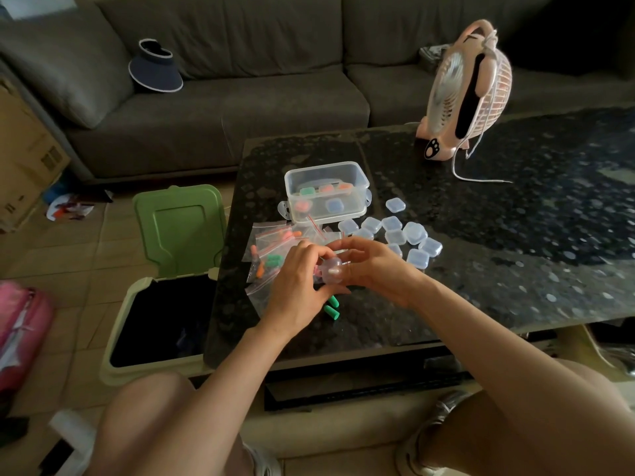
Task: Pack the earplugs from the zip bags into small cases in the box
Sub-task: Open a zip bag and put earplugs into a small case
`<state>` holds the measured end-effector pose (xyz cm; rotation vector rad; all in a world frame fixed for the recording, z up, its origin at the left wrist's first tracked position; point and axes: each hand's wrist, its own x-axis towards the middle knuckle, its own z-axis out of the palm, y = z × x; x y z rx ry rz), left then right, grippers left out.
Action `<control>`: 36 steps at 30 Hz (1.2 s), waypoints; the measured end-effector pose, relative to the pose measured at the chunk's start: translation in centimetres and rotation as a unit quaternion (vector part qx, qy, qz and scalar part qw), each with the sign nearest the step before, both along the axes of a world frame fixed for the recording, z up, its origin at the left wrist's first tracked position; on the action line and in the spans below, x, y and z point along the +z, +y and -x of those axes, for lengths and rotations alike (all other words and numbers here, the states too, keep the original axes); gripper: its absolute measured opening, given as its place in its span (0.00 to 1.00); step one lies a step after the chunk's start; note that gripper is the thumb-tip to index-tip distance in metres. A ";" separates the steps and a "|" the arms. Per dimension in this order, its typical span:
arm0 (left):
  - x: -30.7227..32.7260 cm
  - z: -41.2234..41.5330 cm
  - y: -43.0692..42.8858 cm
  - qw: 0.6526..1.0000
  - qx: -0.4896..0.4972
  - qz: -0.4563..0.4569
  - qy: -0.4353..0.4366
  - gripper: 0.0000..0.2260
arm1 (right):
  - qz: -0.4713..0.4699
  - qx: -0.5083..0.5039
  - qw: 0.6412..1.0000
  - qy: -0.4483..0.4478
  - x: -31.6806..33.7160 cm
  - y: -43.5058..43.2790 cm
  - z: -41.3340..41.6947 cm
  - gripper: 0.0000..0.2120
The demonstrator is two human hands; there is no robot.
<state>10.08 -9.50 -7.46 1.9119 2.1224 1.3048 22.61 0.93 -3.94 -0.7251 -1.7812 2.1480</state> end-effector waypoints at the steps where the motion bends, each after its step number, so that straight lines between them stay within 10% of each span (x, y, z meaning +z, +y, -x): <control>1: 0.1 0.0 0.0 1.000 0.000 0.001 0.006 0.20 | 0.006 0.000 1.000 0.000 0.0 0.0 0.0 0.19; 23: 0.7 2.0 -1.2 0.996 0.041 0.071 0.031 0.20 | -0.056 -0.057 0.997 -0.004 0.1 0.4 0.4 0.09; 29: 0.9 2.7 -1.6 0.984 0.060 0.110 -0.129 0.24 | -0.100 -0.075 0.992 0.000 -0.1 0.0 0.9 0.12; 33: 1.2 2.9 -1.8 0.952 0.042 0.125 -0.278 0.18 | -0.428 0.051 0.878 -0.210 -2.3 -0.2 1.0 0.17; 36: 1.1 3.0 -1.7 0.933 0.039 0.129 -0.334 0.18 | -0.498 0.120 0.818 -0.262 -3.5 -1.1 1.3 0.21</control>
